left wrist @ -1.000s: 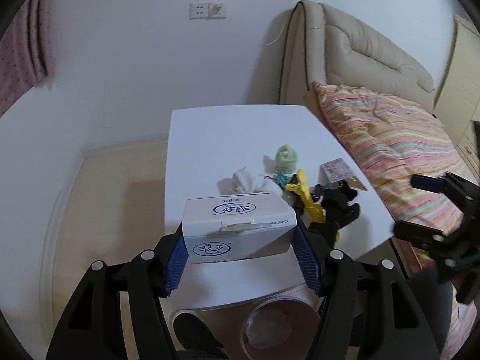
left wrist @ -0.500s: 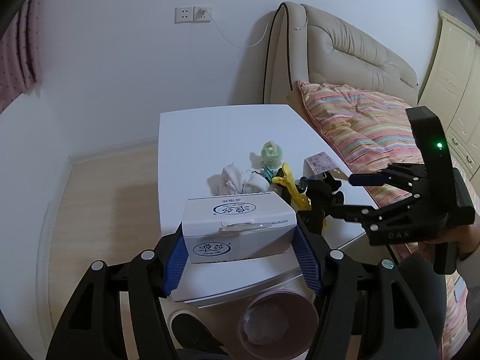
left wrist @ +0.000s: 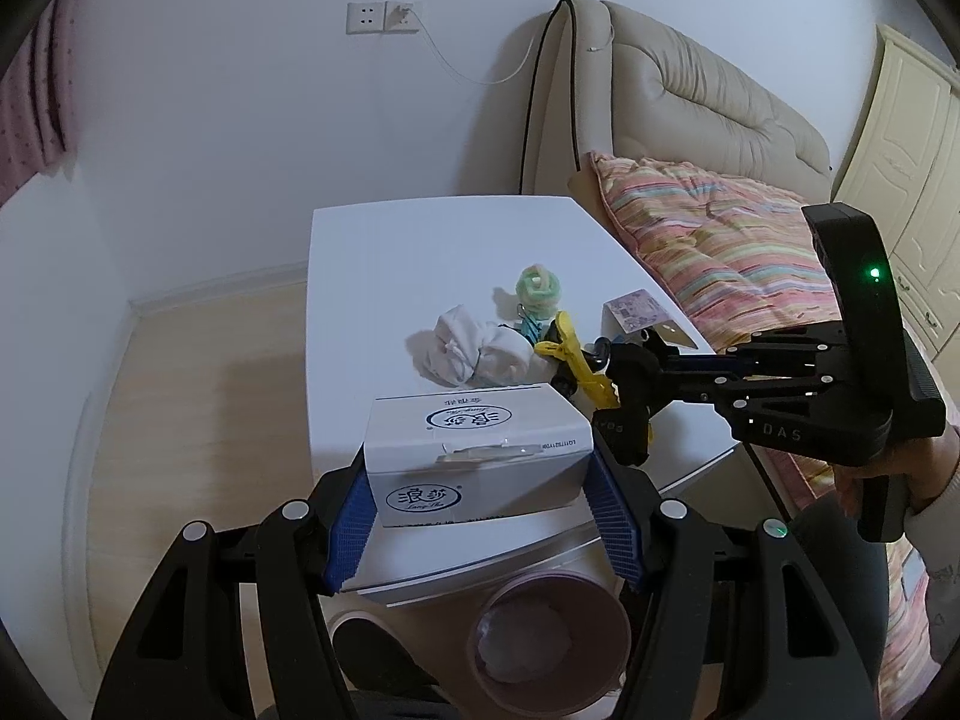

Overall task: Collect trash
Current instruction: 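Carry the tissue box toward the pink bin with the left gripper while the right gripper grasps the black sock, then drop the black sock into the pink bin with the right gripper while the left gripper holds the tissue box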

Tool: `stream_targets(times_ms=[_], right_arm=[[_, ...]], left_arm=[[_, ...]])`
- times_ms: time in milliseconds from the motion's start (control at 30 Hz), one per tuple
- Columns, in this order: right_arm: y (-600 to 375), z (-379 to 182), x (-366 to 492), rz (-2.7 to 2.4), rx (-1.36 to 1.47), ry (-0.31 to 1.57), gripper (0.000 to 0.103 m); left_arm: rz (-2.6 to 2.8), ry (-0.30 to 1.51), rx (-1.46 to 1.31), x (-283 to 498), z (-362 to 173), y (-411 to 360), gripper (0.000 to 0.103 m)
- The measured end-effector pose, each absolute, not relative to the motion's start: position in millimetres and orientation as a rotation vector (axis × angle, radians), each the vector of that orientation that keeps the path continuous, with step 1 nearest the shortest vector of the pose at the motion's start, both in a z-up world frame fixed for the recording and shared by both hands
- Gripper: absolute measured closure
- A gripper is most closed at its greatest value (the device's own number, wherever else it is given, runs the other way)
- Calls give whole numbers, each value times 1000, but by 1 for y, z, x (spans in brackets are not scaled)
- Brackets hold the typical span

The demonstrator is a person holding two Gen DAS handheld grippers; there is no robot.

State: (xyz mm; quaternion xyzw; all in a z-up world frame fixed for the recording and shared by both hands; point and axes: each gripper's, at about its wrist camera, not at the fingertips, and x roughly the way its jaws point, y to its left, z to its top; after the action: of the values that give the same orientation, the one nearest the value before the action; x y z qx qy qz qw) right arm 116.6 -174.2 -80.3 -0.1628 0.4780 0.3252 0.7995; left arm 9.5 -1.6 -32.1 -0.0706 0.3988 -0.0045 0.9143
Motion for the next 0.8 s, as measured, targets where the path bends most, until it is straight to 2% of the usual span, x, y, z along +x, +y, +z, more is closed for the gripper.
stream_targets(times_ms=[800], right_arm=[[-196,-21,84,728,-289,911,89]], left_arm=[[-69,820,-97,-4,-20,-17,41]])
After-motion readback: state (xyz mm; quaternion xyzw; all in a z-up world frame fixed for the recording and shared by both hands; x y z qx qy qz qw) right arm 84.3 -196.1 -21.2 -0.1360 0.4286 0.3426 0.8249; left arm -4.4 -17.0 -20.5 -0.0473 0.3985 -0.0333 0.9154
